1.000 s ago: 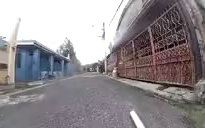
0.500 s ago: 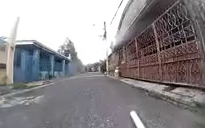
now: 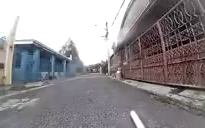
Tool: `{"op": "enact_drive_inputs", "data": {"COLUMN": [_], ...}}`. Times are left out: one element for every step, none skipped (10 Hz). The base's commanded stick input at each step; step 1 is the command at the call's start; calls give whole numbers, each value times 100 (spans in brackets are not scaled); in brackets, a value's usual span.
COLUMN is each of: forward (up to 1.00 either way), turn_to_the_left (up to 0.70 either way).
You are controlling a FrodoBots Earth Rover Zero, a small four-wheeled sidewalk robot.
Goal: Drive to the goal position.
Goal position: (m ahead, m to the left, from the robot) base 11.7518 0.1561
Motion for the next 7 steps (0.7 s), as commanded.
{"op": "enact_drive_inputs", "data": {"forward": [50,50,50,50,50,50,50], "turn_to_the_left": [0,0,0,0,0,0,0]}}
